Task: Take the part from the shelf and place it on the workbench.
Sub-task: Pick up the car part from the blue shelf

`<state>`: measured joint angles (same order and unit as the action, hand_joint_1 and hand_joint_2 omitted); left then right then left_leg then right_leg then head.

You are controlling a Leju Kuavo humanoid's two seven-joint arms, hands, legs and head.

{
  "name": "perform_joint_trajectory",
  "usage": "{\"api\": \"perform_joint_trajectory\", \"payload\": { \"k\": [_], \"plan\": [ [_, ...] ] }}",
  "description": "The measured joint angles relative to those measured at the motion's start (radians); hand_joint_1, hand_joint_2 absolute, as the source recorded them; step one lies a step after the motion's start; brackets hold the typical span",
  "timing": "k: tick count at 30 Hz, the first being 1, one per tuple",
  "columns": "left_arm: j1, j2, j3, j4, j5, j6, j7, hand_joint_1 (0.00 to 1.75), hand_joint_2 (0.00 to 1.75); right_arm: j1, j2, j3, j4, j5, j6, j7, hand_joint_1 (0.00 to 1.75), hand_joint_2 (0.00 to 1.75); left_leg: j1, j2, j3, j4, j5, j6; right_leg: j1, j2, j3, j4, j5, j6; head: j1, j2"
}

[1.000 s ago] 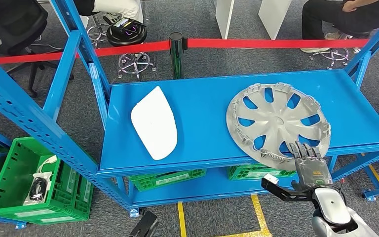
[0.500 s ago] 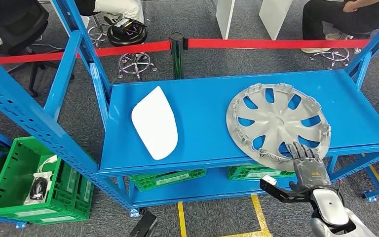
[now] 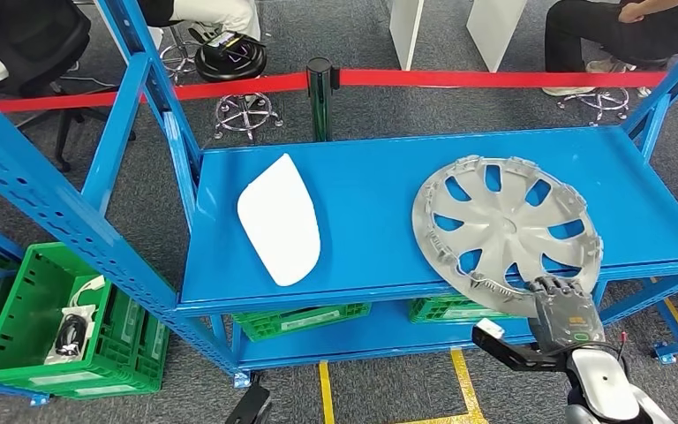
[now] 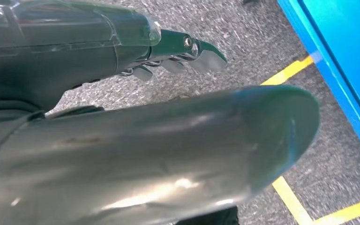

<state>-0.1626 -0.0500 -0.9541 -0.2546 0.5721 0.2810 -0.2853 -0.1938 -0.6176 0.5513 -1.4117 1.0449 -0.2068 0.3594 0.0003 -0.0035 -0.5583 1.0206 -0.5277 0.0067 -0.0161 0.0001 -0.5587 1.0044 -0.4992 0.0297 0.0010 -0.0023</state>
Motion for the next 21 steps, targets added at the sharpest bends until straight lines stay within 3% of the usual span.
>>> {"api": "perform_joint_trajectory", "payload": {
  "k": [16, 21],
  "plan": [
    [0.002, 0.015, 0.0, 0.007, 0.017, 0.016, -0.011, 0.0, 0.0, 0.043, -0.019, -0.053, -0.175, 0.014, 0.029, 0.024, 1.75, 1.75, 0.0, 0.002, 0.001, 0.0, 0.0, 0.0, 0.0, 0.0, 0.0, 0.0, 0.0, 0.0, 0.0, 0.0],
    [0.002, 0.015, 0.001, 0.007, 0.029, 0.017, -0.033, 0.0, 0.0, 0.072, -0.019, -0.068, -0.214, 0.023, -0.052, 0.031, 1.75, 1.75, 0.0, 0.002, 0.001, 0.0, 0.0, 0.0, 0.0, 0.0, 0.001, 0.0, 0.0, 0.0, 0.0, 0.0]
  ]
}}
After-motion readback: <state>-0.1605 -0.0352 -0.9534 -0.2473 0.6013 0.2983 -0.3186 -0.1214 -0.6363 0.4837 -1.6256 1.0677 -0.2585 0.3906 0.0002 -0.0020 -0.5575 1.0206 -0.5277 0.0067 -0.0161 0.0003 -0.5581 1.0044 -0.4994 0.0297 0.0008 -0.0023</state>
